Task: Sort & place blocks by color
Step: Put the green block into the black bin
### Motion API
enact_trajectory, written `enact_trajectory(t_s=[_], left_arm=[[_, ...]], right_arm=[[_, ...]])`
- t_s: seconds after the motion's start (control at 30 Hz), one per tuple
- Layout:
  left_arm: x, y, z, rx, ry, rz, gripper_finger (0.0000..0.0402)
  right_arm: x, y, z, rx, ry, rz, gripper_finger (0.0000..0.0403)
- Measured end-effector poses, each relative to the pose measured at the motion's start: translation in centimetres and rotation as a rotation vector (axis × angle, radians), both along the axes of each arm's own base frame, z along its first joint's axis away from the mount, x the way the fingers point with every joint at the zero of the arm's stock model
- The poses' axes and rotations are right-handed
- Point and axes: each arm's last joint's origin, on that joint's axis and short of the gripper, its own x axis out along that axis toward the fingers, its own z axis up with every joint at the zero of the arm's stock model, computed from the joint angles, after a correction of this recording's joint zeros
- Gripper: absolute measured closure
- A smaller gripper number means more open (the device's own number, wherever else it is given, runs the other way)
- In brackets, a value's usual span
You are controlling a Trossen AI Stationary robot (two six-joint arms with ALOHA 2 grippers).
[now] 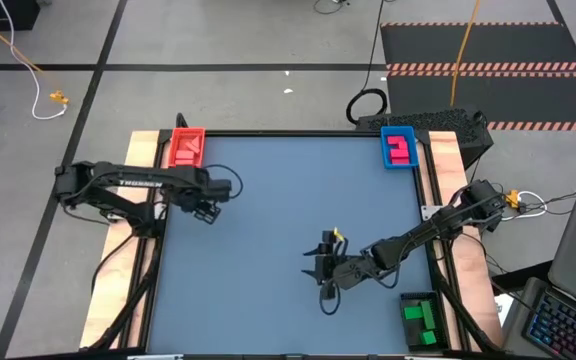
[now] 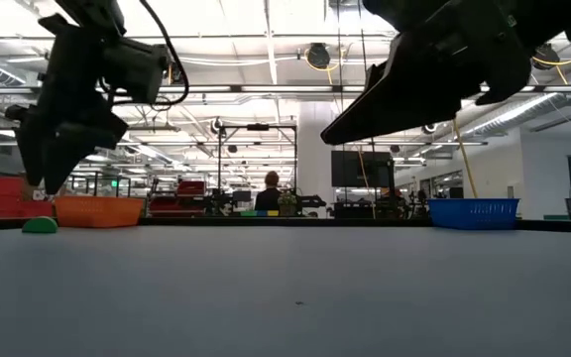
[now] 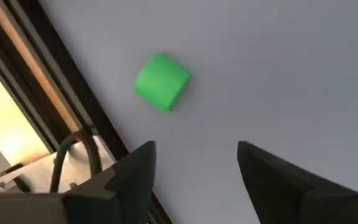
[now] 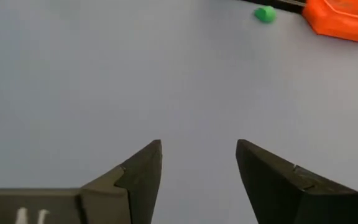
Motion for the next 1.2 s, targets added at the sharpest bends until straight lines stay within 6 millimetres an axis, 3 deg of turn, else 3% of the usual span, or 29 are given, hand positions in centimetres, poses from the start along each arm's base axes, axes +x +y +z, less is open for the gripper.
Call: enact_trajectory(t_s=[0.2,0.4,0.7,1.2], left_arm=[[-0.1,2.4,-1.1,-0.08,0.057,0.004,0.0174],[0.0,4.2,-2.5,-0.176,0.107,-0.12,0.0174],[0.3,4.6,-3.6,-0.259,0.147,-0.3,0.0174],[-0.3,5.8,-3.7,-0.318,0.136,-0.373,0.0174]], right_arm=[[-0.4,0.1,-0.4,0.09,-0.077,0.091,0.0199],[-0.5,0.2,-0.4,0.104,-0.11,0.099,0.0199],[-0.5,0.2,-0.4,0.085,-0.104,0.105,0.02],[-0.5,0.1,-0.5,0.081,-0.099,0.104,0.02]])
